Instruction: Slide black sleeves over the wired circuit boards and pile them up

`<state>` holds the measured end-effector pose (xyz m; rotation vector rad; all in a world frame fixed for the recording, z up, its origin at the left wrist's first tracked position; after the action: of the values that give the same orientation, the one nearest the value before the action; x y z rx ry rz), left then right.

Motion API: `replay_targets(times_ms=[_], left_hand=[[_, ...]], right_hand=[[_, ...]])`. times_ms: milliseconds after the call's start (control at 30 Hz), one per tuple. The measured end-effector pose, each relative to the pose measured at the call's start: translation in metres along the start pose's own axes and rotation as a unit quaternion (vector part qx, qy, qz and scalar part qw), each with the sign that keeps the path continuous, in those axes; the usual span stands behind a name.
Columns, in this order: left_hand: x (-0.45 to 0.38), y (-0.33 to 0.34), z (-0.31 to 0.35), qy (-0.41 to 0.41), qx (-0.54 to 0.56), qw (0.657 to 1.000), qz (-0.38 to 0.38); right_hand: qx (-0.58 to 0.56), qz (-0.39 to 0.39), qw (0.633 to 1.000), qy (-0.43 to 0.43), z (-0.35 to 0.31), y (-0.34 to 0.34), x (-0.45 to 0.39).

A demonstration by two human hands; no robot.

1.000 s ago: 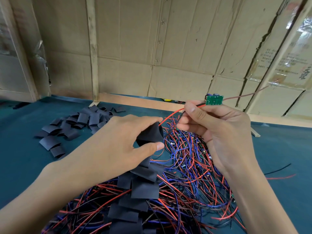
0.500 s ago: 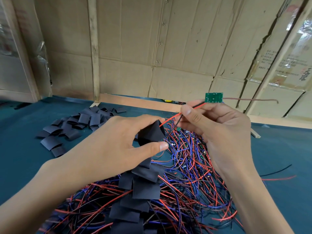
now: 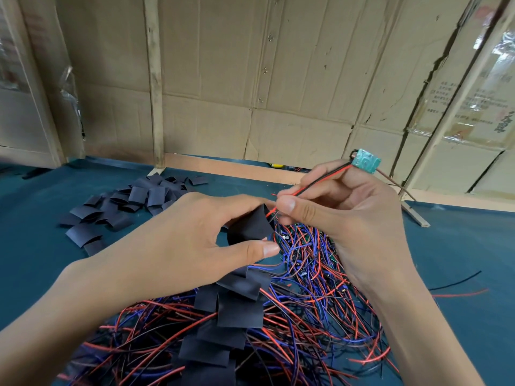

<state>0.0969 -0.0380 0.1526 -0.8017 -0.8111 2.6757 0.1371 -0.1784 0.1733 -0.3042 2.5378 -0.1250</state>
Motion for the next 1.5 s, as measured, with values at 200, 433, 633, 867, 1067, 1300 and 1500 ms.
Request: replay_targets(times_ms=[200,433,633,867,1067,1300,1500], left_hand=[[0.000,-0.003,0.011,0.028,-0.021,0.999,0.020],[0.001,-0.008,0.015,0.042,-0.107,0.992,0.051],[-0.001,-0.008,0.007,0.026,-0.114,0.992,0.047],[-0.003,-0.003,-0.007,0.001,-0.059,0.997,0.048],[-0.005,-0.033,-0.014,-0.021,0.271,0.948,0.166],[-0.003,-0.040,-0.009,-0.010,0.337,0.923,0.186],[0.001,-0.039,0.003,0.038,0.262,0.945,0.190]], right_hand=[[-0.011,0.043,0.999,0.023,0.003,-0.012,0.000],[-0.008,0.008,0.998,0.057,0.010,0.010,0.006],[-0.115,-0.100,0.965,0.213,0.034,0.034,0.017],[-0.081,-0.092,0.965,0.232,0.040,0.029,0.015],[-0.164,-0.006,0.953,0.254,0.049,0.003,0.006],[-0.196,0.004,0.943,0.268,0.050,0.005,0.007],[-0.230,-0.008,0.923,0.310,0.056,0.017,0.014]])
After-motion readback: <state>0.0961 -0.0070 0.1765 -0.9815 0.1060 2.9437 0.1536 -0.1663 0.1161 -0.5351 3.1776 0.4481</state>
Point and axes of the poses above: each hand's wrist, its own x-axis away from the middle knuckle, its own y-axis out of the palm, z = x × y, the point moved 10 cm from there along -x, towards the middle knuckle, and after that the axes turned 15 degrees about x, right-handed, at the moved point
